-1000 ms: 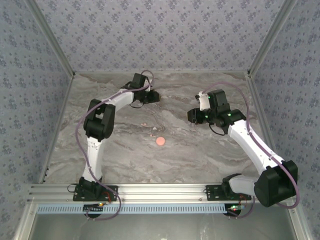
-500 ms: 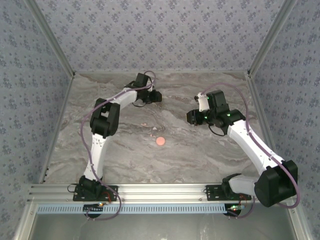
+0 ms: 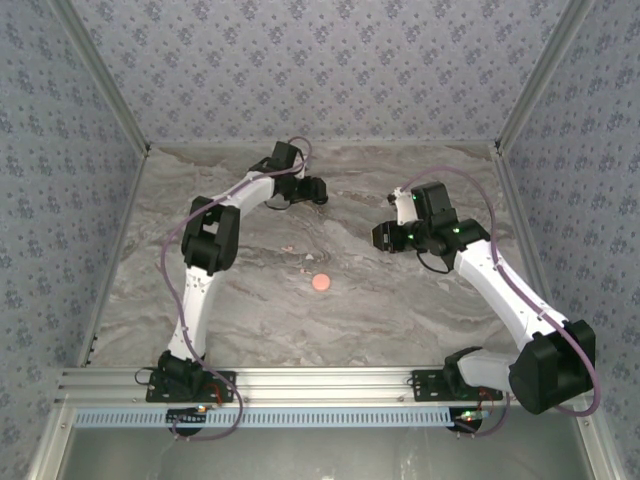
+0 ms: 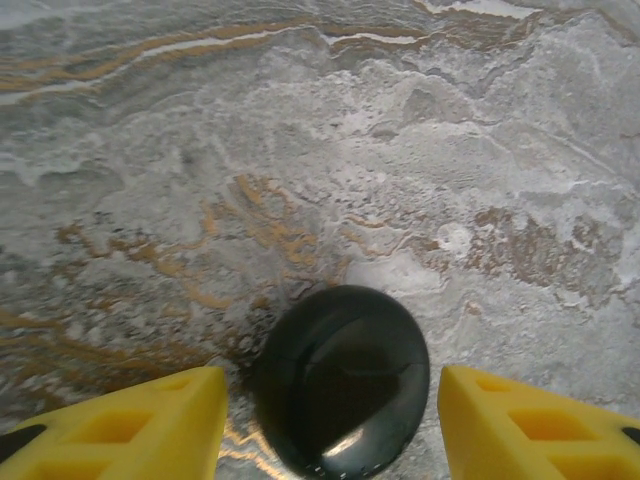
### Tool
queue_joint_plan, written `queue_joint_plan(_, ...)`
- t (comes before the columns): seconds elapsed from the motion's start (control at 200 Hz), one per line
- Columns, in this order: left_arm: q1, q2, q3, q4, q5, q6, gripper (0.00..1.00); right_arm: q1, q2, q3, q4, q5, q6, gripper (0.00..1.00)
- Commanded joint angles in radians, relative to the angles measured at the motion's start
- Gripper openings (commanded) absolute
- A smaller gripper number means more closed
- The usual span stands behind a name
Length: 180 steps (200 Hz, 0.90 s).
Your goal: Insert wireless bluetooth earbuds into charging case
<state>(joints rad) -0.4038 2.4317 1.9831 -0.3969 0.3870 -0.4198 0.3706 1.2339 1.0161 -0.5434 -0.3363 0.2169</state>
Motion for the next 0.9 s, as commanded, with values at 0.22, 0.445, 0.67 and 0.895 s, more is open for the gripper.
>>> queue_joint_plan(0.22, 0.007, -0.391, -0.271, 0.030, -0.209, 0.063, 0.56, 0.068, 0.065, 0.000, 0.008, -0.009, -0.014, 0.36)
queue_joint_plan(0.445, 0.002, -0.666, -0.526, 0.044, -0.226, 0.043, 0.56, 0.154, 0.145, 0.024, 0.015, -0.002, -0.048, 0.43)
queue_joint_plan(0.67, -0.001, -0.919, -0.752, 0.015, -0.223, -0.019, 0.58, 0.243, 0.253, 0.078, 0.002, 0.045, -0.114, 0.52)
queue_joint_plan(0.895, -0.012, -1.116, -0.917, -0.024, -0.224, -0.063, 0.58, 0.339, 0.400, 0.194, -0.053, 0.112, -0.211, 0.64)
